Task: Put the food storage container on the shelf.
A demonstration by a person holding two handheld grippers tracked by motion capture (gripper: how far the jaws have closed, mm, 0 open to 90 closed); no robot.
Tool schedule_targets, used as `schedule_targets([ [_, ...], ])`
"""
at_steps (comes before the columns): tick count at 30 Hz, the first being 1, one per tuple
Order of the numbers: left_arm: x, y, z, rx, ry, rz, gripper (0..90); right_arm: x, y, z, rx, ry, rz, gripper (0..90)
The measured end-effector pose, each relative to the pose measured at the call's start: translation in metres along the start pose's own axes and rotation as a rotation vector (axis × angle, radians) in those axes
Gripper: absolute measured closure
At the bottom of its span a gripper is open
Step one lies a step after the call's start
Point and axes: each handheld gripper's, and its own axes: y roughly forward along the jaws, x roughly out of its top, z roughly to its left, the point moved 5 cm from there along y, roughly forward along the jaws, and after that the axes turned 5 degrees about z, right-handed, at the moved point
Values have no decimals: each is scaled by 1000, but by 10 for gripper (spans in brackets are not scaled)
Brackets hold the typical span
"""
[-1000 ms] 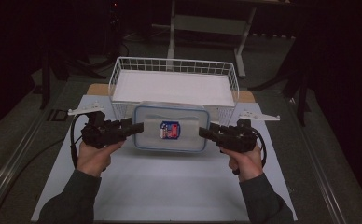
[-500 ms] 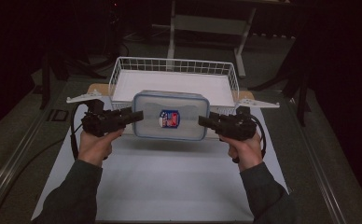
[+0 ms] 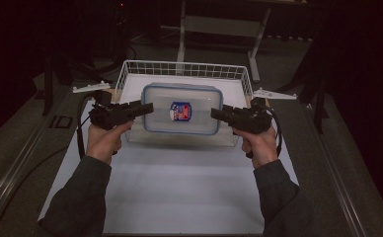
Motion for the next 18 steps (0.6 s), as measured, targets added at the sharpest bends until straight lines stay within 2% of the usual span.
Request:
schedule_targets([
  [3,2,0,0,2,2,-4,490,4,1,-2,2,-3,-9,526],
  [6,10,2,4,2,6,-17,490,9,3,-4,-3,-3,-16,524],
  [18,30,6,16,0,-8,-44,490,30,12,-13,-5,-9,-16,523],
])
